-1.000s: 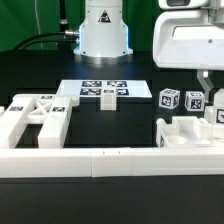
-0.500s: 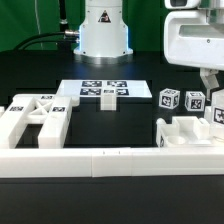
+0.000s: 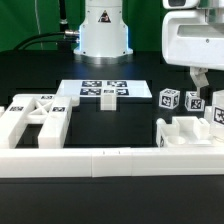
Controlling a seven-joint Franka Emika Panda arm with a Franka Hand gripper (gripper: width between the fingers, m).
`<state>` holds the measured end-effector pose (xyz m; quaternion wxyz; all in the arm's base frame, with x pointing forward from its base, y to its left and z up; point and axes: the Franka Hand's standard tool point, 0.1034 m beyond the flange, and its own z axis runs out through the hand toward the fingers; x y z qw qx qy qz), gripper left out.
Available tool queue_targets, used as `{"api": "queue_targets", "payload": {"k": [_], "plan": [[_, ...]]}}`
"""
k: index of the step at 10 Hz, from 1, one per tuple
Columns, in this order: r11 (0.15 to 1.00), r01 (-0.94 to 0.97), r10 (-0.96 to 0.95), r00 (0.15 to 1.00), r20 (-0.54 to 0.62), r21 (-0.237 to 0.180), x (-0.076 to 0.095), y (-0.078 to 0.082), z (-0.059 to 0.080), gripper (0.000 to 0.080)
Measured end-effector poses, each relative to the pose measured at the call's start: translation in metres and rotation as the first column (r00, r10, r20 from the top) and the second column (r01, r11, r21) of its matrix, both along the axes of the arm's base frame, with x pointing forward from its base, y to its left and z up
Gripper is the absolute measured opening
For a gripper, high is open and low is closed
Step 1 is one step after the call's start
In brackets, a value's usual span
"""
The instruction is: Assemble chair
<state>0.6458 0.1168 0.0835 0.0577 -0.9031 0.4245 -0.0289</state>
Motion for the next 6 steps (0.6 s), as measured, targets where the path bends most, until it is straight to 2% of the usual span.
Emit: {"api": "queue_targets", "payload": {"k": [3,6], "plan": [[0.966,-0.256,0.257,0.966,0.016,-0.029,-0.0003,0.0,-0.0008,0.0649],[0.838,-0.543,0.545,0.839,0.005,-0.058,0.0004,0.0021,0.0017,0.0649]]}}
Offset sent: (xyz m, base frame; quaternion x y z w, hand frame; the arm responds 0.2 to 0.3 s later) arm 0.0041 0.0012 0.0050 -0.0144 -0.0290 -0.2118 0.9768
